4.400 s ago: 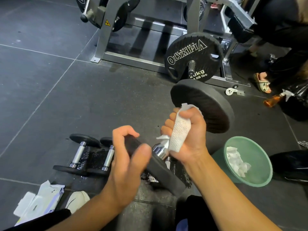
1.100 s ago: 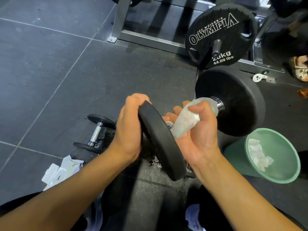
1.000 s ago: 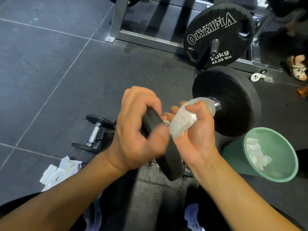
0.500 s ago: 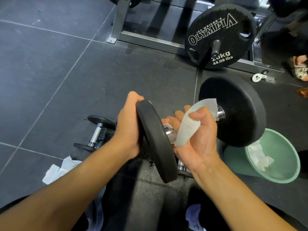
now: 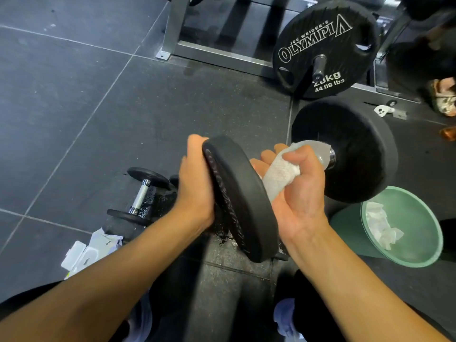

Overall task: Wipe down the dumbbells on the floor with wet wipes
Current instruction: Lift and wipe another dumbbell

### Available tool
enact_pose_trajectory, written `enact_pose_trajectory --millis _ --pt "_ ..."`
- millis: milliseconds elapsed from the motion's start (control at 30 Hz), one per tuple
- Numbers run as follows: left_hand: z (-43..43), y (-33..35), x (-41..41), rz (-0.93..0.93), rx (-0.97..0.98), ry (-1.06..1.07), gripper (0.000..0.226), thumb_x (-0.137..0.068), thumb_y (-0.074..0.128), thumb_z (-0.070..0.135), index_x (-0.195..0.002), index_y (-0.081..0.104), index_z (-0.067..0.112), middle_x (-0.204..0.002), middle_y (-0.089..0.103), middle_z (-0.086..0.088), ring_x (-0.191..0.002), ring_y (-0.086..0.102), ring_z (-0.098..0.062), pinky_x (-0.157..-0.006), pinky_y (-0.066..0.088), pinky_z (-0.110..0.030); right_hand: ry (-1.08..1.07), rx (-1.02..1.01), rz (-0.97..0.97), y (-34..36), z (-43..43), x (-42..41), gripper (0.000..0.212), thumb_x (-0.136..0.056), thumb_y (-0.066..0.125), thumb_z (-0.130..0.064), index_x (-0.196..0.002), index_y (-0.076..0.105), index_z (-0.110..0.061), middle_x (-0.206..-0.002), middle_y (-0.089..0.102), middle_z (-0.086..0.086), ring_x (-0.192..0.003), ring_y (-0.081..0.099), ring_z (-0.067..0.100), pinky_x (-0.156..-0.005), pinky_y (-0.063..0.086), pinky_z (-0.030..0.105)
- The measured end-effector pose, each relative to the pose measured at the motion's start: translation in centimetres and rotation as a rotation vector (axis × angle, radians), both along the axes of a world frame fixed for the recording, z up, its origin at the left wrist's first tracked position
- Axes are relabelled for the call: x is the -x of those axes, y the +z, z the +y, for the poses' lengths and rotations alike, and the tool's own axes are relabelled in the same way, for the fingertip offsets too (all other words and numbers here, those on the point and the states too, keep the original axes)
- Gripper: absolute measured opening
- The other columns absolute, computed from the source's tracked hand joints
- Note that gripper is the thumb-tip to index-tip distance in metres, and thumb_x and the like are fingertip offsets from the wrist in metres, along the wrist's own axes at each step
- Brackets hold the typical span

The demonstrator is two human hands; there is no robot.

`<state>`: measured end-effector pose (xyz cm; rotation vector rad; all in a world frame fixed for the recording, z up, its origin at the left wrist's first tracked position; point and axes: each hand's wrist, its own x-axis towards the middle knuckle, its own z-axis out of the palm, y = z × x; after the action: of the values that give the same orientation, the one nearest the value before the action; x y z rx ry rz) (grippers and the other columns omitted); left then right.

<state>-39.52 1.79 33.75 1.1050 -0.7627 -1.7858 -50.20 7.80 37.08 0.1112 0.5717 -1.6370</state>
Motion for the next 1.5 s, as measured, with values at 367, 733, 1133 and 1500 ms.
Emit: enact_pose_trajectory --millis 367,733,1133,1500 --pt "3.5 3.4 -1.6 -0.723 1.898 -0.087 0.022 -0.069 0.064 0.025 -0.056 0.072 0.01 -0.064 0.067 -0.006 -0.072 0.061 -0.024 -0.072 0.046 -0.04 0.091 -0.062 0.064 -1.2 0.2 0.6 0.027 -0.082 0.042 -0.013 -0.066 0.024 -0.024 -0.058 0.02 -0.005 -0.048 0.026 0.011 -0.046 0.033 0.024" --pt "2.7 -0.4 -0.7 0.116 -0.516 -0.082 0.047 -0.101 0.045 0.044 -0.069 0.063 0.015 -0.062 0.062 -0.01 -0.054 0.064 -0.024 -0.059 0.05 -0.031 0.059 0.032 0.067 -1.3 0.5 0.8 0.02 -0.074 0.04 -0.008 -0.06 0.032 -0.021 -0.053 0.026 -0.004 -0.044 0.032 0.015 -0.055 0.047 0.032" --pt "3.2 -1.5 -0.5 0.102 -0.615 -0.14 0.053 -0.104 0.043 0.041 -0.069 0.068 0.012 -0.062 0.067 -0.012 -0.048 0.067 -0.027 -0.056 0.055 -0.032 0.06 -0.018 0.046 -1.5 0.0 0.4 0.026 -0.08 0.037 -0.007 -0.059 0.03 -0.02 -0.054 0.025 -0.003 -0.044 0.035 0.017 -0.056 0.049 0.033" --pt "0.7 3.5 -2.3 -0.517 1.533 -0.252 0.037 -0.088 0.047 0.014 -0.057 0.06 -0.002 -0.058 0.053 -0.017 -0.053 0.049 -0.033 -0.054 0.04 -0.046 0.132 -0.112 0.028 -1.2 0.0 0.0 0.021 -0.076 0.042 -0.01 -0.065 0.028 -0.021 -0.059 0.026 -0.003 -0.052 0.025 0.013 -0.047 0.04 0.022"
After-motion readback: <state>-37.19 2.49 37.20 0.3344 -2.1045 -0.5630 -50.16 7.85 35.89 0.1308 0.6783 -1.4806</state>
